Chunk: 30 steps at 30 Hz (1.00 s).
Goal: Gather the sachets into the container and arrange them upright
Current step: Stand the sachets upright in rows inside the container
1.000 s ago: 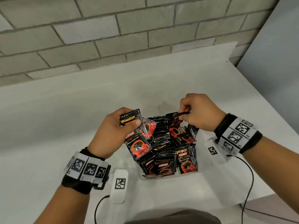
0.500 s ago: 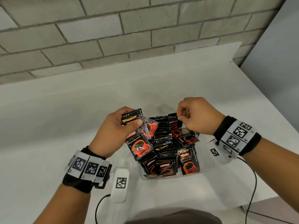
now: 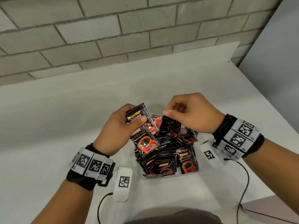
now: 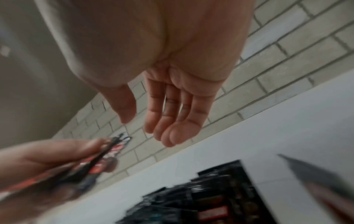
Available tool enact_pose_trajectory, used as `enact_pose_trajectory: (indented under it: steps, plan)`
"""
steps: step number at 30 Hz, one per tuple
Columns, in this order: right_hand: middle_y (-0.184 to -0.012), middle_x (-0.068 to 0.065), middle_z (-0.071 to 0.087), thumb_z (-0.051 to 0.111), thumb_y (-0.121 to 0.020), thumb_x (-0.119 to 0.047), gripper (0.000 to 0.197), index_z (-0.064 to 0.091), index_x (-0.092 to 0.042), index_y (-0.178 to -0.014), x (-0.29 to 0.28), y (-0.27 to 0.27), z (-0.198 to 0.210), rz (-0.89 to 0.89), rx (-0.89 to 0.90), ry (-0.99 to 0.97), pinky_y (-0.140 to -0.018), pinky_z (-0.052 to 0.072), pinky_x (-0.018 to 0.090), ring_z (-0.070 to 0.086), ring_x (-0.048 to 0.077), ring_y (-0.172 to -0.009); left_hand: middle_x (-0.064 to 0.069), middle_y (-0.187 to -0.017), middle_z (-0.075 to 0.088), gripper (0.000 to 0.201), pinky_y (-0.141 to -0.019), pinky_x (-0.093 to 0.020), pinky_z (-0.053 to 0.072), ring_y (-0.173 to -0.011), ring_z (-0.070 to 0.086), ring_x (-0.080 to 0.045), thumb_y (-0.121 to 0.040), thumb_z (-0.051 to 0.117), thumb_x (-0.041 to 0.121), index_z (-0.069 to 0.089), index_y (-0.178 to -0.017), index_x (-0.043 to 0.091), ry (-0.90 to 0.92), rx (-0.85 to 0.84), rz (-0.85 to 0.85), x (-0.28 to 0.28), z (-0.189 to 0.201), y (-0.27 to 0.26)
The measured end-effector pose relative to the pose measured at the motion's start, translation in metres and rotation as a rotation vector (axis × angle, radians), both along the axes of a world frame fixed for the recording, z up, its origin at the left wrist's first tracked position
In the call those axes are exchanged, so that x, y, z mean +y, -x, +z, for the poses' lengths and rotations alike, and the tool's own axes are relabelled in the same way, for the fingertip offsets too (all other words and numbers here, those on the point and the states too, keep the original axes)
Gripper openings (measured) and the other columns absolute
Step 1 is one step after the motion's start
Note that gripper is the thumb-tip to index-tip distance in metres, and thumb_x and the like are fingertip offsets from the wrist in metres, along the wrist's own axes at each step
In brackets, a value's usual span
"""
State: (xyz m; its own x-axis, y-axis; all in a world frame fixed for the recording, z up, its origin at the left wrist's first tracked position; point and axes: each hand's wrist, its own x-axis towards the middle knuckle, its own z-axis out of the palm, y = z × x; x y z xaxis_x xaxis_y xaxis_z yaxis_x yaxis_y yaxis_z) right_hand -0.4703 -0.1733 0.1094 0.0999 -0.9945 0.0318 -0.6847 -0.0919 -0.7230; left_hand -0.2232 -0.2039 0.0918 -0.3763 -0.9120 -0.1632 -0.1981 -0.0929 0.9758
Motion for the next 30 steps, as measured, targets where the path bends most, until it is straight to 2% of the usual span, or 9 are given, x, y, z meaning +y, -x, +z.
enact_pose_trajectory:
  steps: [3,6,11,15,18,22,24,26,30]
  plan:
    - [-0.078,-0.004,0.070,0.078,-0.081,-0.047,0.024,0.071,-0.027,-0.092,0.008,-0.017,0.010,0.052,-0.104,-0.081,-0.068,0.055,0.024,0.063,0.006,-0.065,-0.011,-0.096,0.074,0.031,-0.076,-0.041,0.058,-0.086,0.072,-0.028,-0.088,0.073,0.029,0.063,-0.112,0.011,-0.072,0.096,-0.015,0.002,0.001,0.009]
    - [-0.079,0.004,0.072,0.083,-0.081,-0.029,0.020,0.071,-0.019,-0.092,0.008,-0.018,0.009,0.057,-0.208,-0.131,-0.070,0.060,0.041,0.067,0.020,-0.066,-0.011,-0.092,0.071,0.028,-0.067,-0.037,0.059,-0.081,0.071,-0.026,-0.088,0.069,0.024,0.059,-0.109,0.010,-0.178,0.185,-0.022,0.004,0.003,0.014]
    - [-0.073,0.014,0.072,0.076,-0.088,-0.011,0.019,0.060,-0.002,-0.090,0.013,-0.008,0.012,-0.005,-0.341,-0.167,-0.062,0.059,0.046,0.070,0.027,-0.057,-0.013,-0.097,0.073,0.026,-0.070,-0.045,0.059,-0.084,0.071,-0.032,-0.092,0.073,0.022,0.061,-0.113,0.013,-0.133,0.156,-0.012,0.004,0.001,0.011]
    - [-0.086,0.013,0.071,0.072,-0.082,0.003,0.029,0.057,-0.010,-0.103,0.015,0.002,0.012,-0.048,-0.305,-0.221,-0.070,0.059,0.059,0.074,0.029,-0.062,-0.010,-0.089,0.074,0.009,-0.071,-0.046,0.060,-0.081,0.073,-0.032,-0.095,0.067,0.015,0.065,-0.104,0.015,-0.058,0.122,0.073,-0.001,0.001,0.004]
    - [-0.097,0.011,0.067,0.066,-0.083,0.007,0.044,0.063,-0.021,-0.117,0.015,0.010,0.009,-0.131,-0.329,-0.183,-0.071,0.062,0.054,0.075,0.031,-0.067,-0.008,-0.084,0.073,0.008,-0.065,-0.042,0.061,-0.075,0.073,-0.027,-0.096,0.065,0.012,0.062,-0.104,0.014,-0.081,0.125,0.082,-0.003,0.004,-0.001]
    - [-0.087,0.006,0.072,0.065,-0.093,-0.005,0.014,0.074,-0.015,-0.090,0.016,0.019,0.003,-0.334,-0.399,-0.042,-0.070,0.063,0.050,0.075,0.028,-0.069,-0.009,-0.086,0.073,0.007,-0.065,-0.042,0.059,-0.074,0.073,-0.027,-0.097,0.064,0.013,0.063,-0.104,0.013,-0.085,0.103,0.114,-0.004,0.000,-0.010]
    - [-0.086,-0.003,0.075,0.070,-0.093,-0.017,0.015,0.076,-0.023,-0.081,0.014,0.026,-0.005,-0.324,-0.259,0.017,-0.080,0.061,0.041,0.074,0.016,-0.078,-0.008,-0.084,0.073,0.008,-0.062,-0.038,0.058,-0.073,0.073,-0.026,-0.097,0.065,0.014,0.062,-0.104,0.013,-0.105,0.099,0.110,-0.002,-0.002,-0.012]
    - [-0.088,-0.010,0.069,0.074,-0.088,-0.021,0.017,0.076,-0.032,-0.076,0.013,0.031,-0.010,-0.274,-0.077,0.058,-0.077,0.050,0.022,0.064,0.009,-0.079,-0.008,-0.083,0.073,0.009,-0.061,-0.038,0.059,-0.073,0.074,-0.026,-0.096,0.065,0.014,0.062,-0.104,0.012,-0.116,0.090,0.098,0.000,-0.003,-0.013]
    - [-0.073,-0.008,0.066,0.075,-0.080,-0.012,0.010,0.071,-0.021,-0.080,0.011,0.030,-0.013,-0.213,0.051,-0.074,-0.063,0.047,0.022,0.061,0.013,-0.067,-0.009,-0.084,0.074,0.009,-0.058,-0.039,0.060,-0.073,0.074,-0.027,-0.097,0.065,0.014,0.062,-0.105,0.012,-0.117,0.068,0.089,0.002,-0.004,-0.014]
